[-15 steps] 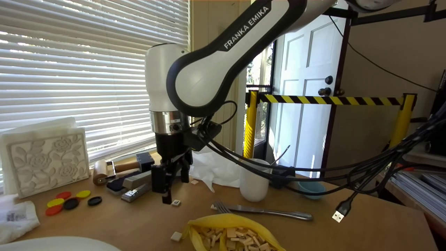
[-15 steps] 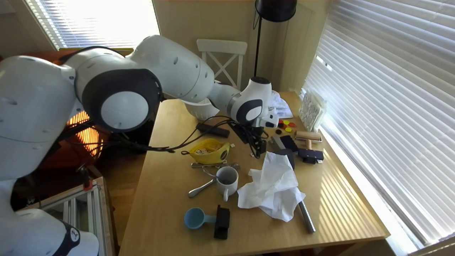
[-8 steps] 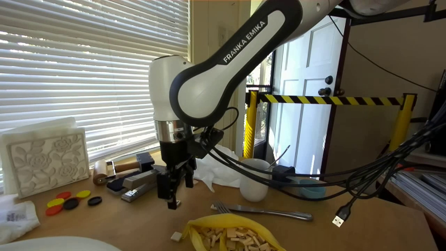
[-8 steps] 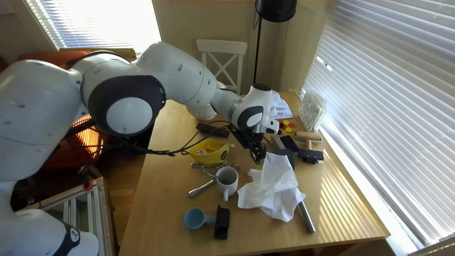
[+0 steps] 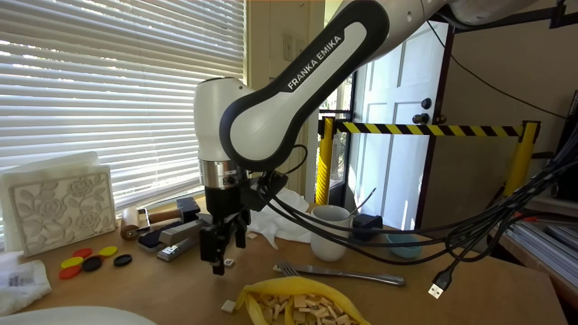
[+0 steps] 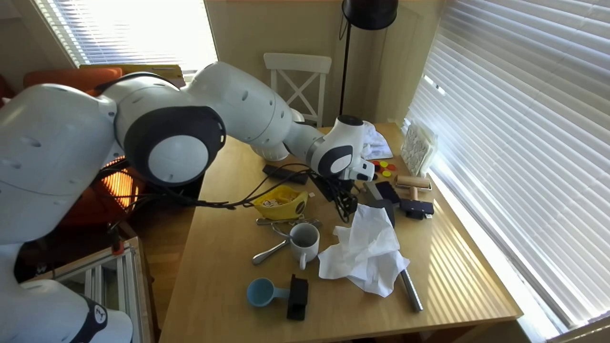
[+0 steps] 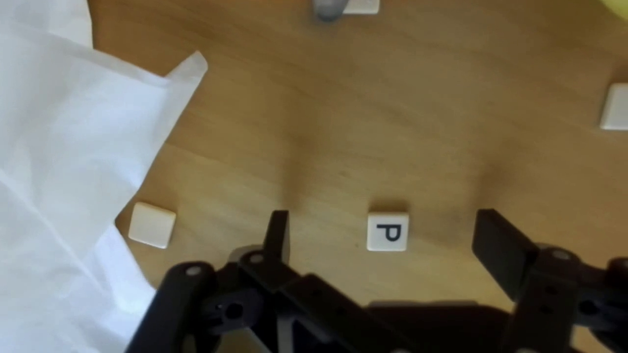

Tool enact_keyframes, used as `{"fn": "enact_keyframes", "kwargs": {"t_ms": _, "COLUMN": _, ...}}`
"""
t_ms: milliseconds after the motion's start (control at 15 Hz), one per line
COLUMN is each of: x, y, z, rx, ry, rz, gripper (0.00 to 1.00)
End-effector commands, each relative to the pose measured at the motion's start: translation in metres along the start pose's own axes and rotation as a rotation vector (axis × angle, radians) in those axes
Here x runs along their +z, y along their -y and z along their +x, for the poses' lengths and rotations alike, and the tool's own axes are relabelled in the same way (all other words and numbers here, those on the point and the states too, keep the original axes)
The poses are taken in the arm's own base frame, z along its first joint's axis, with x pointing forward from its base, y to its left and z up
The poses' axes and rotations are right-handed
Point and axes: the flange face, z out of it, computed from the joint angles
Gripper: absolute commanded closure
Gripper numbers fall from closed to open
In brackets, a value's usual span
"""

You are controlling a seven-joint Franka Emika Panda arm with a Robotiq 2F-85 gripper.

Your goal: Put one tile in the banana bag.

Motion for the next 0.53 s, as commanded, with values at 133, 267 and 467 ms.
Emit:
{"fn": "enact_keyframes", "kwargs": {"t_ms": 133, "x": 0.0046, "y": -0.0007, "z": 0.0085, "rx": 0.000, "ry": -0.021, "rz": 0.022, "gripper": 0.50}}
{"fn": "enact_keyframes", "kwargs": {"t_ms": 267, "x": 0.0024, "y": 0.0004, "z": 0.0096, "rx": 0.001, "ry": -0.026, "rz": 0.028, "gripper": 0.55}}
{"fn": "enact_keyframes", "kwargs": {"t_ms": 467, "x": 0.0011, "y": 0.0026, "z": 0.0108, "rx": -0.004, "ry": -0.030, "rz": 0.033, "gripper": 0.74}}
